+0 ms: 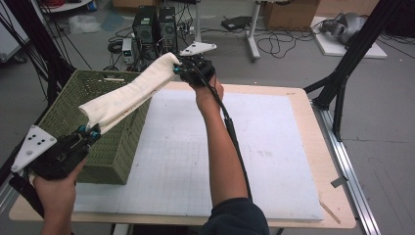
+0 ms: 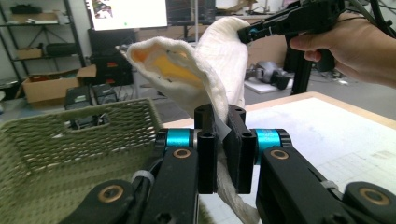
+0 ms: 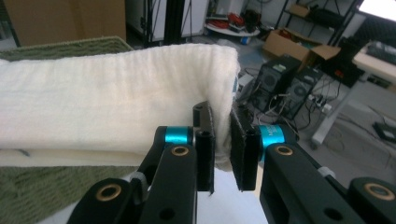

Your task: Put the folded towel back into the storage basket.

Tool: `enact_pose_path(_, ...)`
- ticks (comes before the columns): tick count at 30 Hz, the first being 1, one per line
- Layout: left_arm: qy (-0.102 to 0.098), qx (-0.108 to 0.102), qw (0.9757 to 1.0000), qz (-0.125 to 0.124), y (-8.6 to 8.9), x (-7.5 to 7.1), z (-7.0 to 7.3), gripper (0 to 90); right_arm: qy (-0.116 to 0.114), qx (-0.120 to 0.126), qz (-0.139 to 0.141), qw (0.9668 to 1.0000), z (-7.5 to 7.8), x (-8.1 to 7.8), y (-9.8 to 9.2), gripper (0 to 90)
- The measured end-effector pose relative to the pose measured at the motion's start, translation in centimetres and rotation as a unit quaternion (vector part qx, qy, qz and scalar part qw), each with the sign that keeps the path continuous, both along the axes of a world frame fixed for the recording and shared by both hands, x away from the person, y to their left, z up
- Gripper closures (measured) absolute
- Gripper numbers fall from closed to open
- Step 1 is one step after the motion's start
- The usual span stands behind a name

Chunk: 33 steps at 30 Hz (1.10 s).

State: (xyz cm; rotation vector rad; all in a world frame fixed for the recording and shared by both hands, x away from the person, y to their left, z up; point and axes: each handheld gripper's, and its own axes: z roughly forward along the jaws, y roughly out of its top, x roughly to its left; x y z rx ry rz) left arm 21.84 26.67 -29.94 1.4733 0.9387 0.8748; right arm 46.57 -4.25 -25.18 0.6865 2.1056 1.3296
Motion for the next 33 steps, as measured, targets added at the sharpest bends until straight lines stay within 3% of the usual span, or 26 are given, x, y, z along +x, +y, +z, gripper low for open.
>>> enact_pose_path(11, 0.013, -0.007, 0.9991, 0.039, 2.9, -0.7, -1.0, 83.6, 0.003, -0.01, 0.029, 0.9995, -0.3, 2.0, 6.1, 81.5)
enact_pose_path(19, 0.019, -0.017, 0.9978, 0.061, 4.5, -1.0, -1.5, 83.6, 0.01, -0.013, 0.038, 0.9991, -0.9, 2.8, 9.1, 81.4)
enact_pose_path(33, 0.046, -0.045, 0.993, 0.099, 8.0, -1.6, -2.5, 83.1, 0.022, -0.017, 0.057, 0.998, -2.2, 3.5, 14.7, 81.5)
